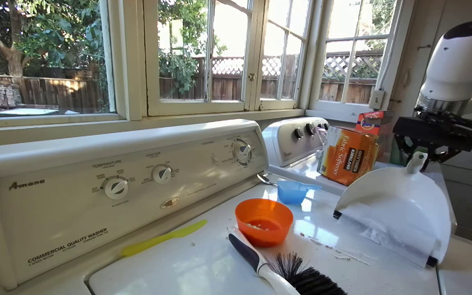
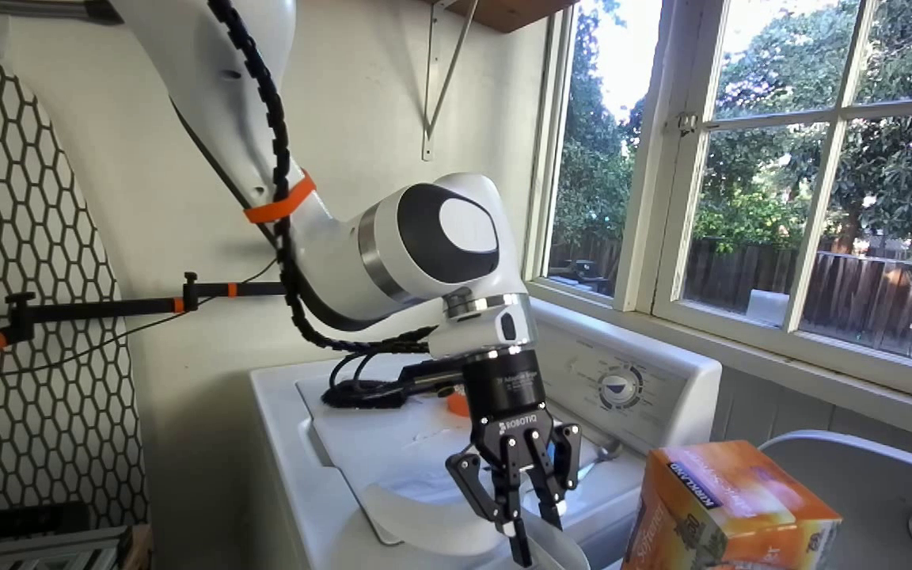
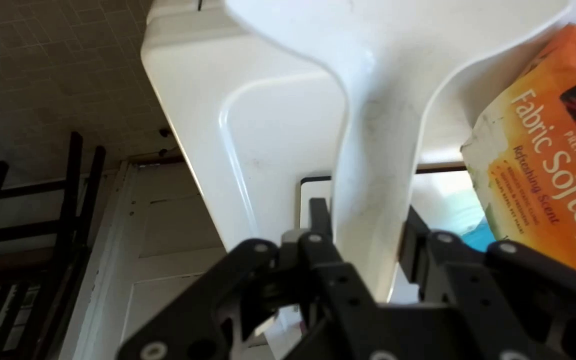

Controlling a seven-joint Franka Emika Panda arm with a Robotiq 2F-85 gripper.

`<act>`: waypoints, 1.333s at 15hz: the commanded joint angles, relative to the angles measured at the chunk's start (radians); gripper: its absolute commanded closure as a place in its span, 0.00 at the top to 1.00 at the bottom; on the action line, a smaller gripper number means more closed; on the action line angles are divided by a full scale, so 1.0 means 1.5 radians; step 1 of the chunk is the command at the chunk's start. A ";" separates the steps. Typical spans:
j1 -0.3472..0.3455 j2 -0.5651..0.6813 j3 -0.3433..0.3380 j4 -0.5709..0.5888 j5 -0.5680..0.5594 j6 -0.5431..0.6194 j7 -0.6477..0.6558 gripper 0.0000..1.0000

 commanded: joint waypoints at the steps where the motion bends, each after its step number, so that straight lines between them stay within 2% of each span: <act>1: 0.016 0.000 0.014 -0.006 -0.022 -0.018 0.077 0.10; 8: 0.034 0.018 0.025 0.006 -0.025 -0.019 0.130 0.10; 20: 0.061 0.058 0.029 0.042 -0.016 -0.001 0.102 0.10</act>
